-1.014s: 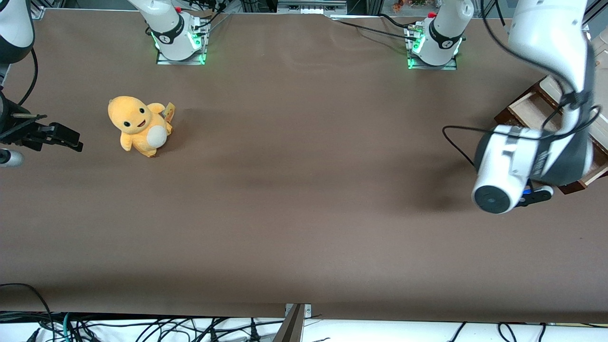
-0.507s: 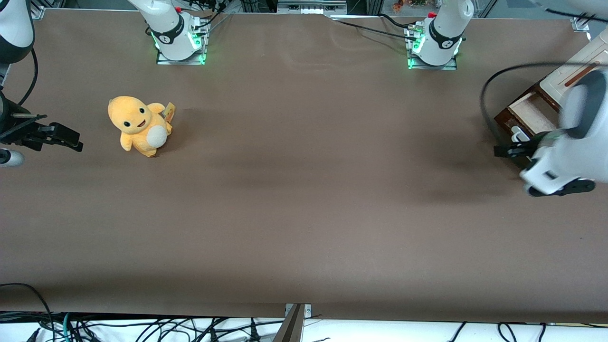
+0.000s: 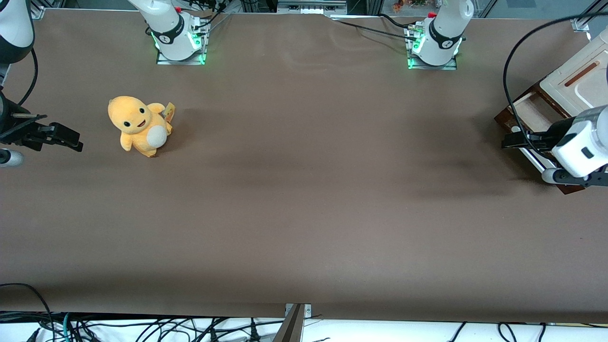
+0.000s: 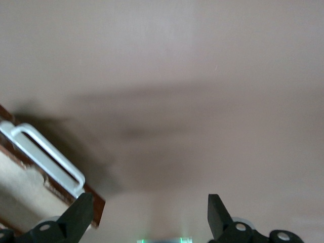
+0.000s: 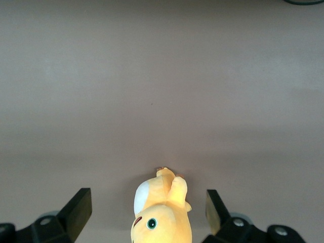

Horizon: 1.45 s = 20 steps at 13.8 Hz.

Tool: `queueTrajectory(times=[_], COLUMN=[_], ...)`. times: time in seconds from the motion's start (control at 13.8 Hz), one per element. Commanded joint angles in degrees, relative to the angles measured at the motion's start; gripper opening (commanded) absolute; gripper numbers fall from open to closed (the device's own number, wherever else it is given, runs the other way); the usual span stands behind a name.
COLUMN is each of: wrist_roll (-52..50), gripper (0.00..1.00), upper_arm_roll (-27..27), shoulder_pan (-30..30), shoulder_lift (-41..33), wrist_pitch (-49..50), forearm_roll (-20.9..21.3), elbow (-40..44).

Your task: Open lower drawer with left arm only

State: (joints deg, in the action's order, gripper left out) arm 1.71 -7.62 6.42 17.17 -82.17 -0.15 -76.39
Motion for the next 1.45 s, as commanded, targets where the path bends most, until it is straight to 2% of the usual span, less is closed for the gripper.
queueTrajectory(times=[0.0,0.22,0.43,1.38], wrist_roll=[3.0,2.0,2.1,1.6], gripper=[1.00,1.00,1.00,1.00], upper_arm_roll=[0.8,2.0,5.2,4.8], shoulder_pan=[-1.5,-6.9,-7.9,-7.5], shoulder_lift=[-10.9,-17.6,-18.0,-16.2], wrist_pitch=[-10.3,-18.0,-18.1,-15.3], forearm_roll=[-1.5,-0.8,-1.6,-0.8], elbow=[-15.0,-23.7,-25.4,-22.0])
